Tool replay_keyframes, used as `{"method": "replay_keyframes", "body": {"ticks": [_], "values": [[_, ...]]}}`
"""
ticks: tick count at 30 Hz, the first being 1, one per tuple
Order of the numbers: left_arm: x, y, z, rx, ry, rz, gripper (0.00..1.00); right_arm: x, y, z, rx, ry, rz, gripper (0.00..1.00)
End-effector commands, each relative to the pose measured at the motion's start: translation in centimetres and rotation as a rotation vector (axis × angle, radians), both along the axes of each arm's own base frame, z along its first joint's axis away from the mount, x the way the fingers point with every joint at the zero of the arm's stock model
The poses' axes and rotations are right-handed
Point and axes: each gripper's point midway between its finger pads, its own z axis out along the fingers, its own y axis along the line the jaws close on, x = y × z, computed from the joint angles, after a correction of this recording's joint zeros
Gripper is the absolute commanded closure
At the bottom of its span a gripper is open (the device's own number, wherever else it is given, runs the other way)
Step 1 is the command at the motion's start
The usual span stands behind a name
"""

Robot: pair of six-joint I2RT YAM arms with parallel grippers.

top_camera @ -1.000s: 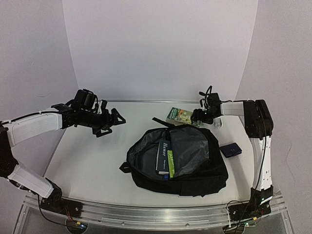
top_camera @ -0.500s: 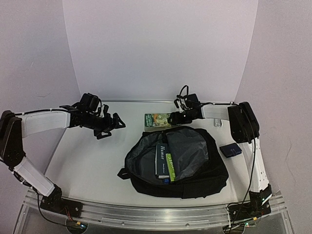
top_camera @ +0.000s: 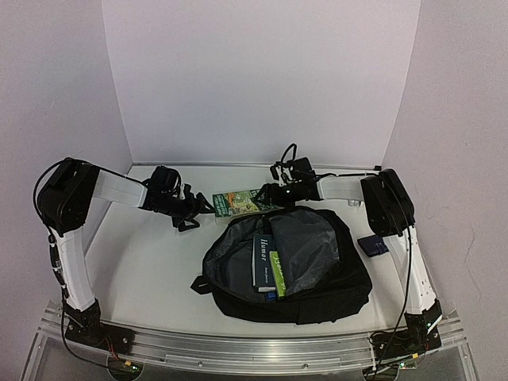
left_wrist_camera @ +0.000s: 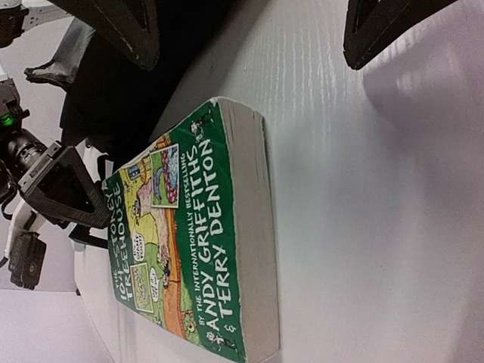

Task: Pack the student bag
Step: Move the book to the center of the board, then pick up the book from the center of the board.

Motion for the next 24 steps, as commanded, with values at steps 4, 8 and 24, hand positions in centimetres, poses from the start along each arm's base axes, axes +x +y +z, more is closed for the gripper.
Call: {"method": "replay_keyframes", "body": {"ticks": [4, 8, 24], "values": [[2.7, -3.0, 0.9, -0.175, -0.055, -0.039, 0.26, -1.5, 1.7, -0.6, 0.141, 0.116, 0.061, 0.21], [2.9, -3.5, -0.1, -0.189, -0.036, -0.048, 0.31, -2.2, 2.6, 0.1, 0.208, 0.158, 0.098, 0.22], [3.7, -3.6, -0.5, -0.215, -0.024, -0.003, 0.9, -2.9, 3.5, 1.5, 0.31, 0.2, 0.127, 0.27]]}}
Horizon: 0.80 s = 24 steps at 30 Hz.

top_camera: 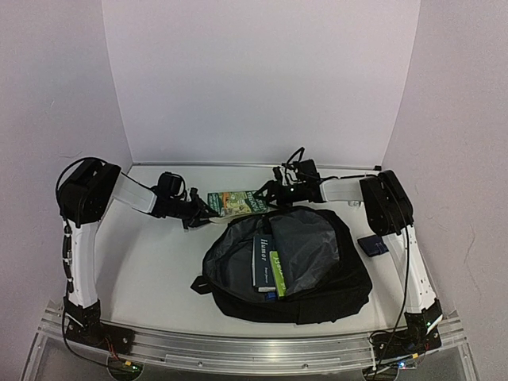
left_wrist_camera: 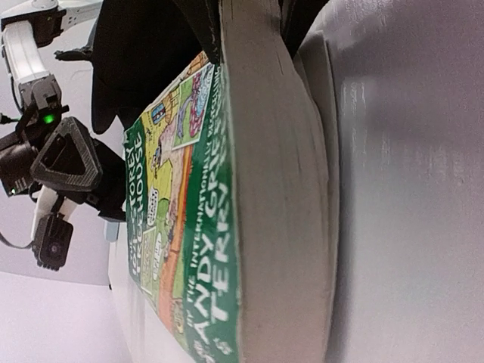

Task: Pack the student bag
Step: Pick up the book from the center of the board.

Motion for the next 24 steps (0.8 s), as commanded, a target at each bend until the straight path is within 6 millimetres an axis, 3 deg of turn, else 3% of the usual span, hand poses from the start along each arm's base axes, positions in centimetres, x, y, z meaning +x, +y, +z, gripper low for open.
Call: {"method": "replay_keyframes", "body": {"ticks": [1, 3, 8, 14, 20, 24], "values": [[0.9, -0.8, 2.2, -0.018, -0.068, 0.012, 0.93, -2.1, 2.3, 1.0, 0.054, -0.003, 0.08, 0.28], [1.0, -0.4, 3.0, -0.012, -0.084, 0.031, 0.99, -1.7, 2.0, 1.5, 0.046, -0.019, 0.059, 0.26], [1.3, 0.3, 6.5, -0.028, -0.16, 0.068, 1.0, -0.1, 0.6, 4.3, 0.034, -0.079, -0.019, 0.2], [1.2, 1.5, 14.0, -0.087, -0.309, 0.098, 1.0, 1.5, -2.7, 11.4, 0.063, -0.197, -0.114, 0.04], [-0.5, 2.4, 20.8, -0.124, -0.433, 0.099, 1.0, 0.0, -5.7, 19.3, 0.108, -0.306, -0.152, 0.02], [-2.5, 2.5, 24.6, -0.162, -0.51, 0.051, 1.0, -3.1, -6.5, 23.1, 0.152, -0.338, -0.117, 0.02]]}}
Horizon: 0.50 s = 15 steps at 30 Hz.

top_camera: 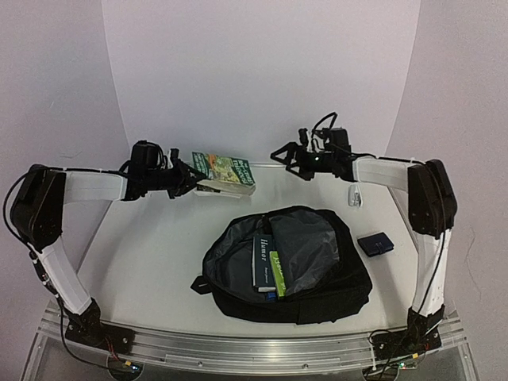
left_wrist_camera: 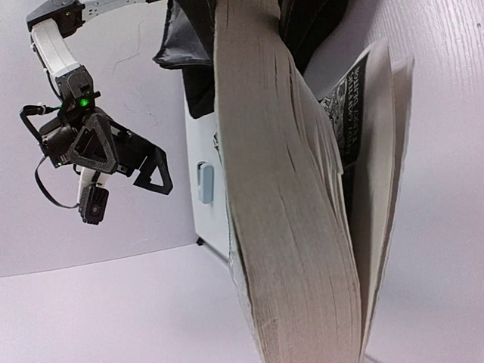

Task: Pack the student bag
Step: Pick up the book from the center of the board.

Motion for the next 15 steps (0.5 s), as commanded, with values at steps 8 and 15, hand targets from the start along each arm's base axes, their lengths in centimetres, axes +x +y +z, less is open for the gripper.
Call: {"method": "replay_keyframes", "body": {"ticks": [8, 15], "values": [[-8.1, -0.6, 14.4, -0.133, -0.388, -0.274, 1.0, -9.4, -0.9, 10.9, 0.175, -0.107, 0.19, 0.02], [-12.4, -1.2, 17.0, -0.177, -0.452, -0.419, 1.0, -13.5, 0.8, 12.2, 0.215, -0.096, 0.276, 0.02]]}}
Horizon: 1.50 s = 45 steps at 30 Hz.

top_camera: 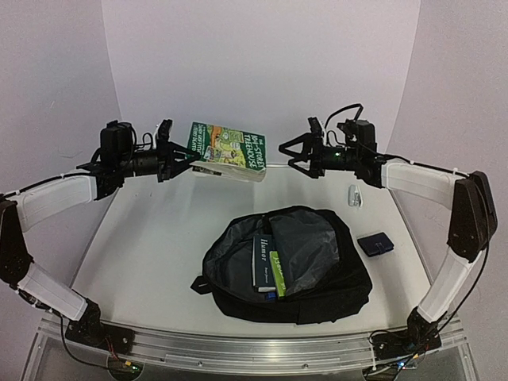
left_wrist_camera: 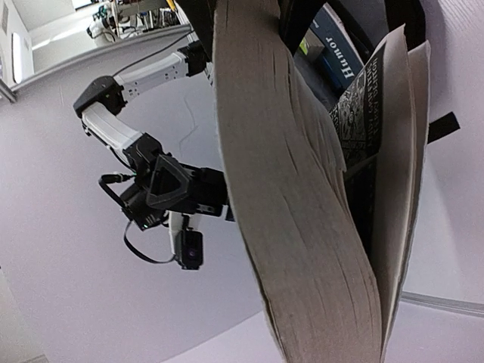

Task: Pack the student bag
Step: Pick up the book from the center of the board.

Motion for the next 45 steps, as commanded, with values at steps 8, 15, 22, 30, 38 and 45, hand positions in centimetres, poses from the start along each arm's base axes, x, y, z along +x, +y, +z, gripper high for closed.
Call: {"method": "replay_keyframes", "body": {"ticks": [8, 15, 22, 30, 38, 45], "values": [[-7.2, -1.8, 7.5, -0.103, -0.261, -0.253, 1.0, -5.0, 2.5, 4.2, 0.121, -0.067, 0.144, 0.02], [-9.0, -2.5, 8.1, -0.117, -0.29, -0.298, 1.0, -5.8, 2.9, 5.0, 0.149, -0.08, 0.171, 0.02], [-9.3, -2.6, 7.8, -0.119, -0.294, -0.294, 1.0, -7.8, 3.4, 6.7, 0.219, -0.111, 0.244, 0.05], [-8.6, -2.5, 7.1, -0.109, -0.284, -0.252, 1.0, -10.9, 3.2, 9.3, 0.306, -0.153, 0.317, 0.31], [-7.8, -2.3, 5.4, -0.048, -0.219, -0.199, 0.9, -11.7, 2.6, 10.9, 0.335, -0.188, 0.292, 0.87], [-6.9, 1.3, 2.8, 0.193, -0.191, 0.029, 0.13, -12.7, 1.3, 14.0, 0.362, -0.286, 0.25, 1.0]]}}
